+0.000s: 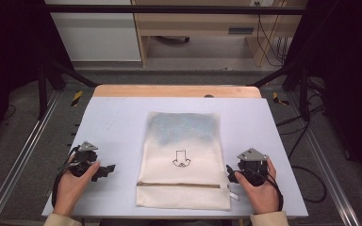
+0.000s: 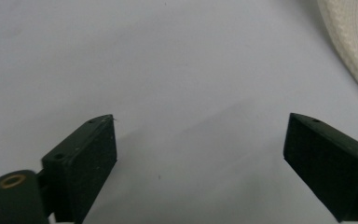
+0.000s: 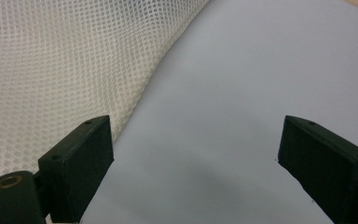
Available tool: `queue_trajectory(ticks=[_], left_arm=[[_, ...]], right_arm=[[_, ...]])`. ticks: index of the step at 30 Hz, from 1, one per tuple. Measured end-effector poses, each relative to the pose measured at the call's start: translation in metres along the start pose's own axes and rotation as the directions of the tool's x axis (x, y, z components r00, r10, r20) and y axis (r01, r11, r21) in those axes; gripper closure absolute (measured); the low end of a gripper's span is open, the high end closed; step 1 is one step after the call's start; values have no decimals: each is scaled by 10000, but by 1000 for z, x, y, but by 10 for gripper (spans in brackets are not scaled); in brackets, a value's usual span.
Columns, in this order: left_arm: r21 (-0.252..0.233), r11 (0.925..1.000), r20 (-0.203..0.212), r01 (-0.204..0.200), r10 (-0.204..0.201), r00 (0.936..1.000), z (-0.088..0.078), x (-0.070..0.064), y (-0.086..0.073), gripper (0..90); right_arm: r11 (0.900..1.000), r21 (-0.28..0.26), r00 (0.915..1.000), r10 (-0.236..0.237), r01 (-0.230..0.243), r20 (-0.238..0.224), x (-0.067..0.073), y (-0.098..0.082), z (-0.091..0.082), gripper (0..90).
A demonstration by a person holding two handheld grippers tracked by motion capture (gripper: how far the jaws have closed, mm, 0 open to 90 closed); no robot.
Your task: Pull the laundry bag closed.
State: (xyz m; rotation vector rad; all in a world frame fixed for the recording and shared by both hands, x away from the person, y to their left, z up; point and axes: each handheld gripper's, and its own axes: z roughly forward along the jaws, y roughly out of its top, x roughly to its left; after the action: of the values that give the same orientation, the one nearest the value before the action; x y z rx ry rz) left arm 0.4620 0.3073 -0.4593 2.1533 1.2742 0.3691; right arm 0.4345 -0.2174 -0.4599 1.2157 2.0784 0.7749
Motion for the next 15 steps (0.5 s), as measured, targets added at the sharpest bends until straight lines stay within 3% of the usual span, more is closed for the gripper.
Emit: queue_trajectory(ticks=[4,7,12,15], left_arm=[[-221,9995,11,-242,242,9997,-11,-6,-4,80],[-582,9976,-294,-384,367,9989,-15,-6,-3,65],[-493,9967,-505,-644,619,9968,-12,-8,-2,64],[-564,9946,-238,-871,859,9960,-11,-10,-1,65]], right_arm=[[10000,20,10000,-18,18,-36,1,1,1,113],[9995,178,9997,-259,259,41,6,1,2,121],[9989,83,9989,-459,458,105,9,3,1,157],[9987,44,9986,-511,510,149,9,3,0,159]])
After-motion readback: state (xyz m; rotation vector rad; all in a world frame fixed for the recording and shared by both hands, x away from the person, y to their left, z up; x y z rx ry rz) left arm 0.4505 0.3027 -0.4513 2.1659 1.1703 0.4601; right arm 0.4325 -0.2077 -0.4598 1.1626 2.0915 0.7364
